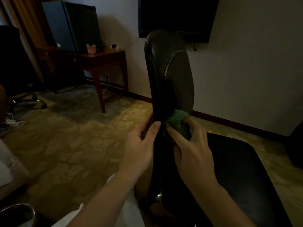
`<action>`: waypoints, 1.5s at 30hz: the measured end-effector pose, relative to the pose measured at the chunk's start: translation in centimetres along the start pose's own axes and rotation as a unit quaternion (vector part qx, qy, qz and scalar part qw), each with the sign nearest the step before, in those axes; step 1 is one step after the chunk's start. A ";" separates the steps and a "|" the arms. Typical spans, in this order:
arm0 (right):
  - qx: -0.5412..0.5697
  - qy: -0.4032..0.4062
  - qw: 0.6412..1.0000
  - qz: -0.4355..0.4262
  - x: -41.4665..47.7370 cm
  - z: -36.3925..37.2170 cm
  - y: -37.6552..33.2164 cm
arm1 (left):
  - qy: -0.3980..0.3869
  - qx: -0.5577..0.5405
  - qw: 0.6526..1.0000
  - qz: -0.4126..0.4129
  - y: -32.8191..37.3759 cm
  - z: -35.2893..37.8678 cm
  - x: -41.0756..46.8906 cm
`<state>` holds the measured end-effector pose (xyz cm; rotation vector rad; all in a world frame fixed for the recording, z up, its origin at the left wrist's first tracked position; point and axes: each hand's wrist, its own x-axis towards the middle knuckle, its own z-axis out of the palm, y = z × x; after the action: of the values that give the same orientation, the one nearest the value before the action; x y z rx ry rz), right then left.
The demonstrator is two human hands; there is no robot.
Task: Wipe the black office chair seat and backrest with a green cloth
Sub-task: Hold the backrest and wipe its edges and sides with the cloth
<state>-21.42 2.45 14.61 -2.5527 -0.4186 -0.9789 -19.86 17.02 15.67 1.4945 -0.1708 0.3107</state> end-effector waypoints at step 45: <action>0.007 0.030 0.999 0.025 -1.6 2.3 0.3 | 0.011 -0.015 0.996 -0.087 -6.2 -0.8 -3.4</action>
<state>-21.09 3.04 11.87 -2.5010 -0.3427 -1.0290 -21.21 17.19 8.74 1.4643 -0.0268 0.1832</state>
